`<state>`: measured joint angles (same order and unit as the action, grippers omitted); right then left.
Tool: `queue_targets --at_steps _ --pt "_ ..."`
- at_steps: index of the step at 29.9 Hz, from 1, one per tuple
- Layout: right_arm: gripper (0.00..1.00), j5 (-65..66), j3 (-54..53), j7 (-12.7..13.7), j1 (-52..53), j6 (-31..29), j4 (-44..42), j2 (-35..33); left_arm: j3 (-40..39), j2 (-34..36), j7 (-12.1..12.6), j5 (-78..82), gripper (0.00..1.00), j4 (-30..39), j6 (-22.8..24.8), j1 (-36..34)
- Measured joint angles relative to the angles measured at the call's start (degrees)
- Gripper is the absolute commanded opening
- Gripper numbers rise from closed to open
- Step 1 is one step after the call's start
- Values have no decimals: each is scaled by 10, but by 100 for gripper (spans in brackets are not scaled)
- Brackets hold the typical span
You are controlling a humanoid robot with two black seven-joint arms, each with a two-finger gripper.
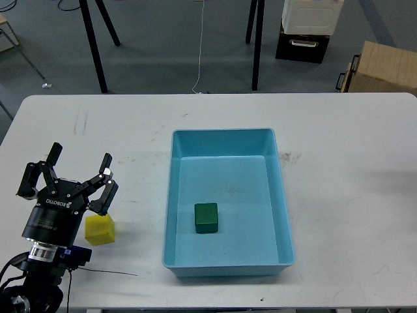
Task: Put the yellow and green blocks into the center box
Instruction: 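Withdraw the right gripper away from the box, then swing the left gripper up and over toward the yellow cube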
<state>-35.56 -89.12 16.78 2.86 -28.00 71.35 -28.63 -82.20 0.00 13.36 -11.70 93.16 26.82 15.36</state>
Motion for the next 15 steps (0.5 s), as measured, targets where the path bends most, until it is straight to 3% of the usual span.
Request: queue_targets --at_steps 8,15 --pt "99 20 -36 -1 -195 0 136 121 -1 0 -1 -1 100 2 6 4" --pt "99 60 -39 -2 -227 0 148 152 -8 0 -1 -6 100 -1 8 -9"
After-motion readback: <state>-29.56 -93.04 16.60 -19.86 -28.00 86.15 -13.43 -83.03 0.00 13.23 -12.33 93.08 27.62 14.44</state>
